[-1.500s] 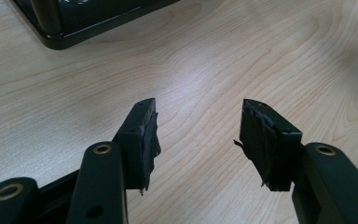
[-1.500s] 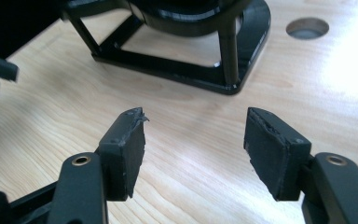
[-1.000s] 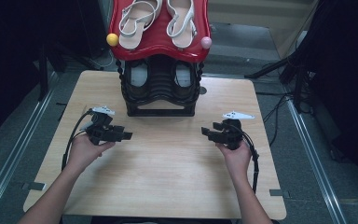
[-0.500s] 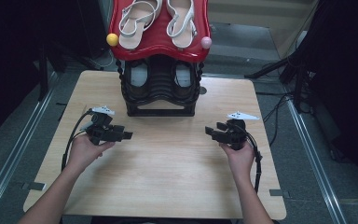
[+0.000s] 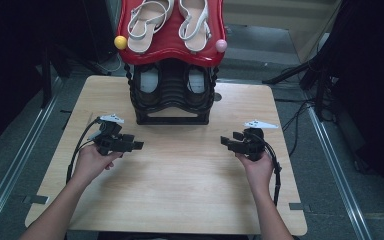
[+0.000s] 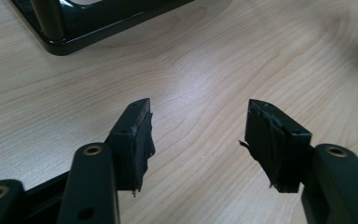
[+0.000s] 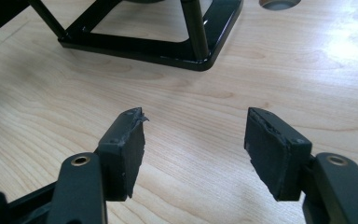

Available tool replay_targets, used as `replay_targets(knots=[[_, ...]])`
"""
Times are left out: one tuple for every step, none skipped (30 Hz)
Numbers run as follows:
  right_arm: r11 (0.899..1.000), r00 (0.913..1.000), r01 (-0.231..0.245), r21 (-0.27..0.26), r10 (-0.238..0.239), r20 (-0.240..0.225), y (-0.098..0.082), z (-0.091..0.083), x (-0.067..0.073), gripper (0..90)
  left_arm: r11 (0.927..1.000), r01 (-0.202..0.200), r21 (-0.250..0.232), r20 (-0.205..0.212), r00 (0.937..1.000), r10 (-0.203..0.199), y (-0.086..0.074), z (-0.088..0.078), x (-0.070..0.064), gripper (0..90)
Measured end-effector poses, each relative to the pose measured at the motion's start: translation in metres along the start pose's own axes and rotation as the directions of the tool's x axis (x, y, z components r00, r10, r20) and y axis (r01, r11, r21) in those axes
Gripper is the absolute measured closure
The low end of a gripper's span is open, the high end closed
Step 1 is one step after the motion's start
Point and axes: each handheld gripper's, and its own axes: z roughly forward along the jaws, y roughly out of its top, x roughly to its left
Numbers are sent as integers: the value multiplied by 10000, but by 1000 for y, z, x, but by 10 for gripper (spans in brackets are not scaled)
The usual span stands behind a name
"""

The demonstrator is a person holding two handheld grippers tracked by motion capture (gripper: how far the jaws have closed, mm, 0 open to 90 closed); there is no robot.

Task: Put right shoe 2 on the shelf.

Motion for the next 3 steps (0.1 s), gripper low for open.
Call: replay_targets(knots=[[10000,10000,18,87,-17,-68,-1,2,-1,366,9999,-142,62,-112,9998,142,0,1,-1,409],[9997,9999,-34,250,36,-118,-2,4,-1,355,9996,-255,114,-68,9997,255,-1,3,0,392],[9991,9999,-54,424,59,-130,-3,8,-2,351,9994,-271,204,69,9996,270,-1,5,0,384]])
